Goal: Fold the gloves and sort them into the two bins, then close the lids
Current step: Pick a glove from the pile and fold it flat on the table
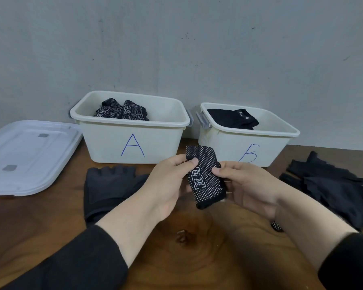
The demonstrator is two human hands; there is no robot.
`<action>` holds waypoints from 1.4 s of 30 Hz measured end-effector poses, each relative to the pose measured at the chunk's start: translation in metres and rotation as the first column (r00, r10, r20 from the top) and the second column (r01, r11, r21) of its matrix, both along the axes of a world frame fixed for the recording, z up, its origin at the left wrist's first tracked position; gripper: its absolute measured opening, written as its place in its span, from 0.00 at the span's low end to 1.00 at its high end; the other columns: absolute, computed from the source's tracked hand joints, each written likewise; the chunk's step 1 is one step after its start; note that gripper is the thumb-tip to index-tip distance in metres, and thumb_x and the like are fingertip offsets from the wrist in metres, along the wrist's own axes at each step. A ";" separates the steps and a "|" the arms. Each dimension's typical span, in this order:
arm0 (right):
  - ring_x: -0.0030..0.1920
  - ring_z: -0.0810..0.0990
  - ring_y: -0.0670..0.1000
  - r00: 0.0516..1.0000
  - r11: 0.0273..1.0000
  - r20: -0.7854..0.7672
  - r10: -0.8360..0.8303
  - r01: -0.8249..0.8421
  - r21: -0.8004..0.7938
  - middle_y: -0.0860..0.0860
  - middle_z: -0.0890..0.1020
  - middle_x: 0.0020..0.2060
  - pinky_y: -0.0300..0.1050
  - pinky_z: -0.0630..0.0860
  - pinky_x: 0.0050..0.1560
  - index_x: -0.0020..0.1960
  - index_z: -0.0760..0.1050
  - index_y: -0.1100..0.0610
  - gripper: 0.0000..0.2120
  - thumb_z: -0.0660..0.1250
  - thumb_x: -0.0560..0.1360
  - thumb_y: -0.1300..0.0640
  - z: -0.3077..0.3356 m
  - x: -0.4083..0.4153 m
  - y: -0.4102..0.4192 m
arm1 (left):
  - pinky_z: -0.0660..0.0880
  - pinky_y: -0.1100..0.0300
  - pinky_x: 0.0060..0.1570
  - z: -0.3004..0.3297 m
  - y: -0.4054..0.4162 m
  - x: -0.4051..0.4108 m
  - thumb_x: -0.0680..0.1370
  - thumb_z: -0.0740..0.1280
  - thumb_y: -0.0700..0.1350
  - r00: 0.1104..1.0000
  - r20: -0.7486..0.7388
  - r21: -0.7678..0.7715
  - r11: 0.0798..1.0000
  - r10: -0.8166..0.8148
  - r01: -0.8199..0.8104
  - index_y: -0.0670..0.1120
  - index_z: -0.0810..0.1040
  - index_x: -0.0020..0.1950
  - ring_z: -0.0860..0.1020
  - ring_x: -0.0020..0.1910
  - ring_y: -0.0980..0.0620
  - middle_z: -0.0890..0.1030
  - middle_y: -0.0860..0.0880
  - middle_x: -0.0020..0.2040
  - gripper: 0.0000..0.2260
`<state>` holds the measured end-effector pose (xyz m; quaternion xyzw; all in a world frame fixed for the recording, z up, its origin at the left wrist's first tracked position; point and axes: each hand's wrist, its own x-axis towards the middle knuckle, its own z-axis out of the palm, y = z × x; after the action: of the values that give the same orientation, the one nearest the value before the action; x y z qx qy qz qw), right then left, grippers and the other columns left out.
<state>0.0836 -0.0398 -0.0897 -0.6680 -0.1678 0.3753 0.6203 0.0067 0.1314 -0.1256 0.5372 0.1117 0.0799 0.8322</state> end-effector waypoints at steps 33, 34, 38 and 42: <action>0.33 0.86 0.52 0.999 0.998 0.023 -0.029 0.028 0.048 0.58 0.83 0.42 0.47 0.84 0.34 0.49 0.75 0.63 0.02 0.66 0.81 0.65 0.094 0.049 0.285 | 0.64 0.67 0.57 0.051 0.218 -0.051 0.82 0.58 0.39 0.792 0.313 0.852 0.213 0.524 -0.478 0.50 0.77 0.68 0.72 0.65 0.55 0.78 0.53 0.64 0.17; 0.35 0.86 0.53 0.999 1.000 0.033 -0.024 0.024 0.021 0.59 0.83 0.43 0.47 0.85 0.35 0.50 0.76 0.64 0.03 0.67 0.80 0.63 0.090 0.049 0.296 | 0.65 0.65 0.58 0.051 0.218 -0.051 0.81 0.58 0.39 0.795 0.307 0.851 0.224 0.523 -0.476 0.50 0.76 0.68 0.72 0.64 0.54 0.78 0.52 0.64 0.18; 0.48 0.82 0.60 0.542 0.798 0.757 0.365 0.237 -0.554 0.59 0.83 0.46 0.52 0.80 0.48 0.53 0.80 0.62 0.21 0.74 0.75 0.44 0.066 0.055 0.324 | 0.68 0.61 0.63 0.050 0.223 -0.051 0.81 0.58 0.39 0.793 0.299 0.840 0.248 0.531 -0.483 0.51 0.75 0.70 0.73 0.64 0.54 0.78 0.52 0.65 0.19; 0.61 0.77 0.57 0.139 0.890 0.924 0.357 0.251 -0.381 0.54 0.77 0.60 0.46 0.70 0.58 0.65 0.77 0.54 0.22 0.70 0.77 0.42 0.063 0.050 0.327 | 0.66 0.65 0.62 0.050 0.226 -0.052 0.80 0.57 0.38 0.791 0.293 0.831 0.267 0.537 -0.488 0.50 0.75 0.70 0.72 0.66 0.56 0.77 0.53 0.68 0.20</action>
<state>0.1336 0.2870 -0.0271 -0.8633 -0.4644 -0.1065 0.1666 -0.0448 0.3572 -0.0756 0.8198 0.2408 0.3762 0.3583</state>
